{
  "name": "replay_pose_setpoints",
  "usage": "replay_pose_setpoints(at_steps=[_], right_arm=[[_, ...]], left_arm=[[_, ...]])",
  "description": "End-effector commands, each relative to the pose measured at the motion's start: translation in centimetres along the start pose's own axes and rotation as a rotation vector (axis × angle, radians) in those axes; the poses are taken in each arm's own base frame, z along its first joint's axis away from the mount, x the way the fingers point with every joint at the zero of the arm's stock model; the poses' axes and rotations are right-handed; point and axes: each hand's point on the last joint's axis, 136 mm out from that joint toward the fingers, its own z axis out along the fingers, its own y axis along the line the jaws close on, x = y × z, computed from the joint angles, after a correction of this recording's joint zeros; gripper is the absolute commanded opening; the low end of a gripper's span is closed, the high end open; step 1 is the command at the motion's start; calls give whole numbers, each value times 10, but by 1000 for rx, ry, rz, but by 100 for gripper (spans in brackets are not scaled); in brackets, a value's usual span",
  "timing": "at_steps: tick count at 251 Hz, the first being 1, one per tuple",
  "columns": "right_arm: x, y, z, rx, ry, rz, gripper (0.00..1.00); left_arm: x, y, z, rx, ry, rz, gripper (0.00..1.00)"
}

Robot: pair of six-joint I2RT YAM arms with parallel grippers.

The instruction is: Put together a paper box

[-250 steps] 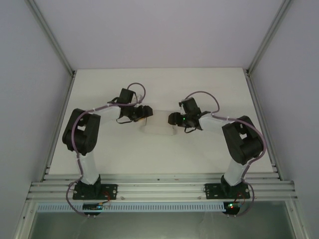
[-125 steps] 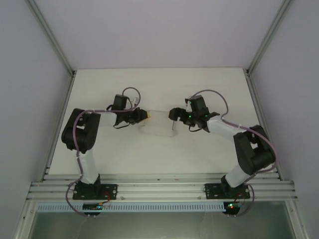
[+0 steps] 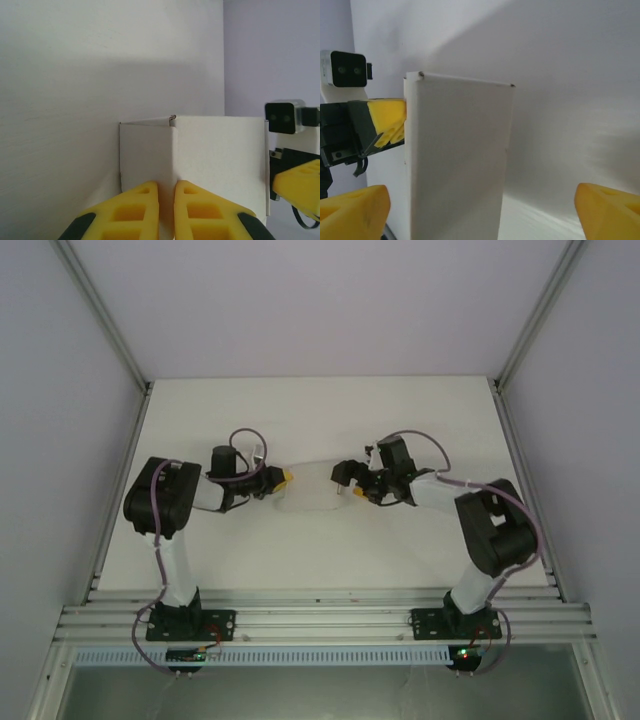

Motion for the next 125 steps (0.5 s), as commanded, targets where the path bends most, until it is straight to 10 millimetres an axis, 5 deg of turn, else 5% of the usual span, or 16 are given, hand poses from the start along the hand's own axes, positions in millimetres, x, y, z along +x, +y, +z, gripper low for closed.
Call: replay_pose_setpoints(at_steps=[1,47,76,88,115,125], right_arm=[[-7,37,13,-179,38,42,85],[-11,55,11,-312,16,85,49],[-11,52,4,-319,-2,117,42],[-10,50,1,-307,-4,127,42],[-11,47,-11,-274,-25,159,37],[-10,45,-16,-255,-28,183,37]], left_arm=[[5,4,1,1,25,9,10],[0,-9,-1,10,27,75,18],[-11,-34,-6,32,10,163,30],[-15,-49,-10,44,1,211,44],[-23,-79,-24,10,-47,333,98],[-24,-88,-31,-24,-65,392,100]])
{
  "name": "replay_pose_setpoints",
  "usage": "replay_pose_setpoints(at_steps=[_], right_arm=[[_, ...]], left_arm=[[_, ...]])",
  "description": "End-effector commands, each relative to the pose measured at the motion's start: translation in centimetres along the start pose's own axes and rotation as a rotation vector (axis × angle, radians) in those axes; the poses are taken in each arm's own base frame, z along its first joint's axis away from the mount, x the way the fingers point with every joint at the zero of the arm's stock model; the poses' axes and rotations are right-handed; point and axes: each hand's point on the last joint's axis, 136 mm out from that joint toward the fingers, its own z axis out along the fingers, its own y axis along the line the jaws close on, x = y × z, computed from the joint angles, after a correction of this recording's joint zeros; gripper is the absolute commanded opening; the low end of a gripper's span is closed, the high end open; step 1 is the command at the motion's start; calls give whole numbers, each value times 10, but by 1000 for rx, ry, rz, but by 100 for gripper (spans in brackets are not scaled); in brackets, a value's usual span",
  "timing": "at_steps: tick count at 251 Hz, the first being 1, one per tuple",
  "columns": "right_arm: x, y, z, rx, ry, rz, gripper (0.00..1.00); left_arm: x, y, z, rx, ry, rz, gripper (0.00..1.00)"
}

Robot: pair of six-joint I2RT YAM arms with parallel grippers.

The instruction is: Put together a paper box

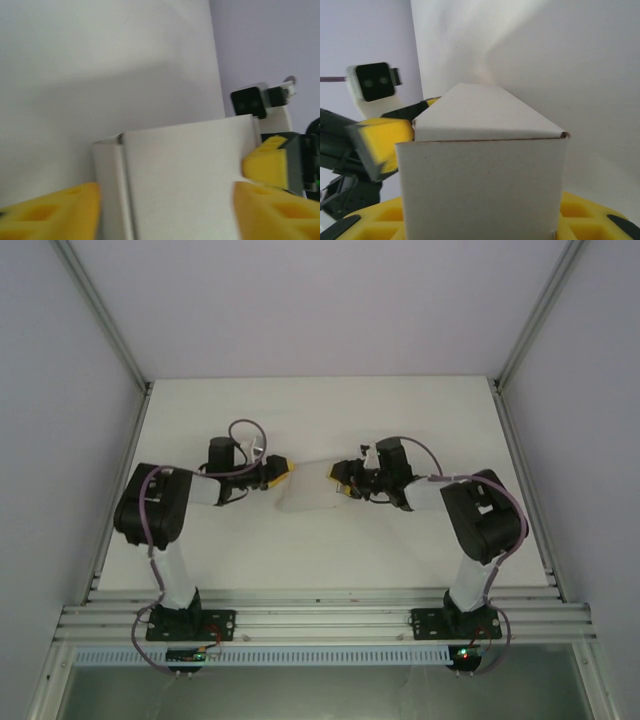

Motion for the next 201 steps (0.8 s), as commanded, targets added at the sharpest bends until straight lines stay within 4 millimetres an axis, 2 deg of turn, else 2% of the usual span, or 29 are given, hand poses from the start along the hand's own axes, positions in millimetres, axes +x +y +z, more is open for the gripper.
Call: replay_pose_setpoints(at_steps=[1,32,57,86,105,117,144,179,201], right_arm=[[-4,22,-20,-25,-37,23,37],[5,8,-40,91,-32,218,37],[23,0,-57,196,47,331,37],[38,-1,-78,233,163,495,38],[46,3,-85,198,232,607,36],[48,6,-89,180,254,652,34],[47,12,-99,177,255,698,32],[51,23,-103,140,275,729,31],[53,20,-108,151,266,746,31]], left_arm=[[-20,-47,-18,-33,-53,232,100],[-8,-74,-32,-242,-88,526,100],[24,-95,-32,-431,-44,888,100],[76,-128,-27,-420,37,1243,100],[101,-145,-25,-367,74,1373,100],[110,-152,-24,-360,78,1421,100],[119,-150,-15,-384,100,1490,100],[127,-128,3,-427,207,1524,100],[129,-130,10,-407,222,1526,100]])
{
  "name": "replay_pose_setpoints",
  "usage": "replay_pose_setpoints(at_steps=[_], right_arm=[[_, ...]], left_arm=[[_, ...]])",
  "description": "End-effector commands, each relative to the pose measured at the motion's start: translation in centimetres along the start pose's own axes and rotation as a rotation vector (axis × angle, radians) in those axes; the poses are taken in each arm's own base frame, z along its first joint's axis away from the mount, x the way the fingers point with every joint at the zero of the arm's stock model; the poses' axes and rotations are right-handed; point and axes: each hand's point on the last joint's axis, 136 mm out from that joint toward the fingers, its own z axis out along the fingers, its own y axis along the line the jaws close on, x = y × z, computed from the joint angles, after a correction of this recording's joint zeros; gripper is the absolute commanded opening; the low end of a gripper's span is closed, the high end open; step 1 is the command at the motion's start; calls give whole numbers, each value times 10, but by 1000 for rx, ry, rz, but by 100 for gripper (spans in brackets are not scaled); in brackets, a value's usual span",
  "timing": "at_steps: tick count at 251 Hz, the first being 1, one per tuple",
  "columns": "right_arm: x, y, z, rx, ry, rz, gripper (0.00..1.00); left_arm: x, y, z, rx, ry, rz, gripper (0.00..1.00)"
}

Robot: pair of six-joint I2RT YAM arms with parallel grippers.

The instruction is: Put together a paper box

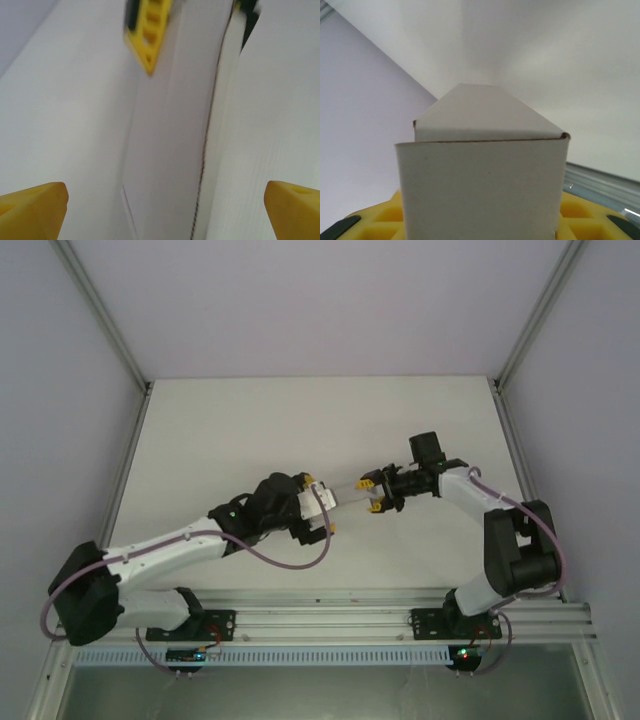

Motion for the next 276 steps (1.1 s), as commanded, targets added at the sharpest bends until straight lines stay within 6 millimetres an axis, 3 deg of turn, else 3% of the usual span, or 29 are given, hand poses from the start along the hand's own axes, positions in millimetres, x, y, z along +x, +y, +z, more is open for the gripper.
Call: replay_pose_setpoints(at_steps=[1,28,60,124,135,145,165,184,198,212,225,242,253,276], right_arm=[[19,4,-11,-15,52,59,31],[20,8,-11,-67,65,77,31],[31,8,-10,-68,111,65,30],[40,1,-12,-30,128,40,35],[40,1,-13,-30,123,21,39],[40,-2,-15,-17,107,13,50],[37,-3,-19,-12,60,-17,57],[26,-1,-27,-35,-3,-45,76],[10,6,-40,-65,-91,-140,99],[-16,17,-62,-67,-248,-300,100],[-45,13,-92,28,-445,-435,100],[-63,23,-121,56,-619,-602,99],[-61,36,-130,4,-664,-728,99],[-23,78,-137,-216,-644,-1080,99]], left_arm=[[-3,4,5,-14,33,74,100],[-6,1,10,-5,6,96,100],[-2,13,17,-71,41,98,99],[-5,16,21,-80,39,112,61],[-5,18,20,-87,39,111,55],[-6,18,19,-85,31,114,52],[-4,21,18,-99,28,116,44],[3,21,17,-91,43,107,40],[8,18,15,-56,57,98,39],[13,14,13,-17,78,87,39],[20,11,9,28,112,84,39],[35,3,3,106,197,85,40],[46,-4,-2,172,263,87,40],[70,-16,-11,302,408,62,41]])
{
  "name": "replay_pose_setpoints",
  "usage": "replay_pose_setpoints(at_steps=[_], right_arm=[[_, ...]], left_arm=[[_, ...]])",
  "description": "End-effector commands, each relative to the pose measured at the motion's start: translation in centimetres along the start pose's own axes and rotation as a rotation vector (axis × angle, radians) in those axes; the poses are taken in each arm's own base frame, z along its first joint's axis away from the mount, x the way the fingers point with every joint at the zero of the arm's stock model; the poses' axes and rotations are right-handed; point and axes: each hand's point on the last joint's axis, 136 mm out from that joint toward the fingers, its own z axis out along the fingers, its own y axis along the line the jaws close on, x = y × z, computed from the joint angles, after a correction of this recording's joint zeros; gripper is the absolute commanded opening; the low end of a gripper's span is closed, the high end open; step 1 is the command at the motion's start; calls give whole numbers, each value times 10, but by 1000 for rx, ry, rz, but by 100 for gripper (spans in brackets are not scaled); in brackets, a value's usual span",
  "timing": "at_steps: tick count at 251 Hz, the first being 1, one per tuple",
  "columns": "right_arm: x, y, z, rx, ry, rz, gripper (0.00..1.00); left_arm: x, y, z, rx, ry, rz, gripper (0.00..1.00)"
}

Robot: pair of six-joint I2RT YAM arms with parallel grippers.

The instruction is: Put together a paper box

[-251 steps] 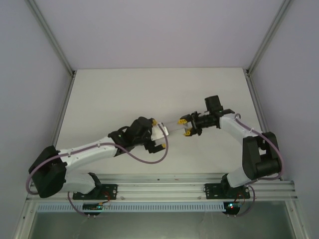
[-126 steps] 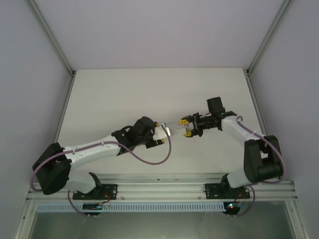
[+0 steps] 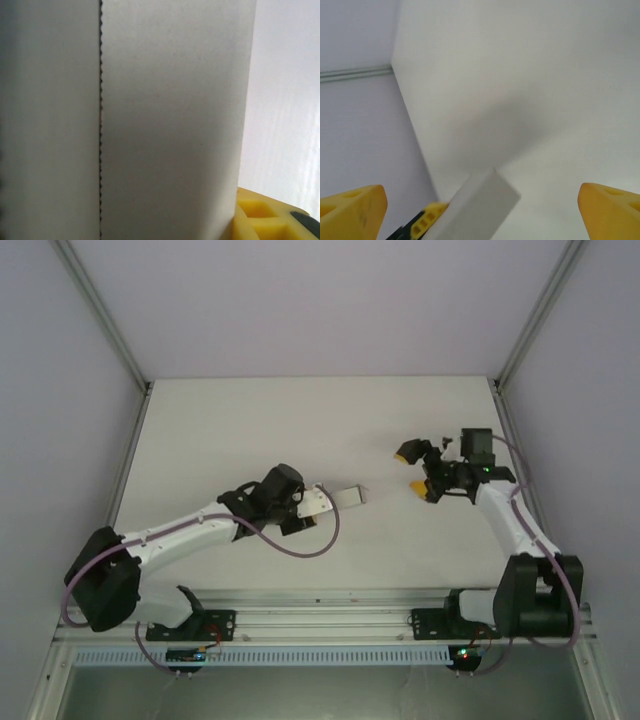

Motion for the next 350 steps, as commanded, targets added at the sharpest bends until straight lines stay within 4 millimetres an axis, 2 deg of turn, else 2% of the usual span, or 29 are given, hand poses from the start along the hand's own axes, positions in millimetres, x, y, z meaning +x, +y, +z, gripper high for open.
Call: replay_pose_setpoints(at_steps=[1,15,27,48,68,84,108,140,167,200,241,257,298,324,350], right_arm=[[-12,56,-21,-234,-153,-505,99],[13,79,-26,-353,-98,-666,99],[35,87,-24,-387,-35,-769,97],[63,80,-11,-290,55,-923,91],[74,68,3,-162,107,-999,90],[77,60,14,-90,133,-1015,87],[81,49,26,-4,178,-1038,75],[91,37,38,120,240,-1162,65],[108,33,47,116,319,-1205,62],[109,29,56,146,334,-1222,53],[112,23,63,151,363,-1212,50],[114,26,64,130,368,-1217,41],[120,36,68,71,364,-1203,28],[120,32,71,84,375,-1196,27],[120,25,73,120,396,-1169,19]], left_arm=[[26,-28,-10,223,165,2,41],[33,-23,-5,239,214,-36,41],[34,-18,-2,270,228,-78,40],[32,-12,-2,331,236,-124,40],[30,-13,-2,359,246,-104,41],[29,-12,-1,364,237,-75,41],[32,-12,1,366,249,-57,41],[33,-13,5,385,257,-49,41],[34,-13,10,396,273,-45,41],[34,-12,13,398,278,-45,41],[33,-10,14,393,274,-41,42],[33,-10,15,396,274,-44,42],[33,-8,18,389,279,-41,42],[29,-5,18,373,264,-40,42],[28,-2,20,364,256,-36,42]])
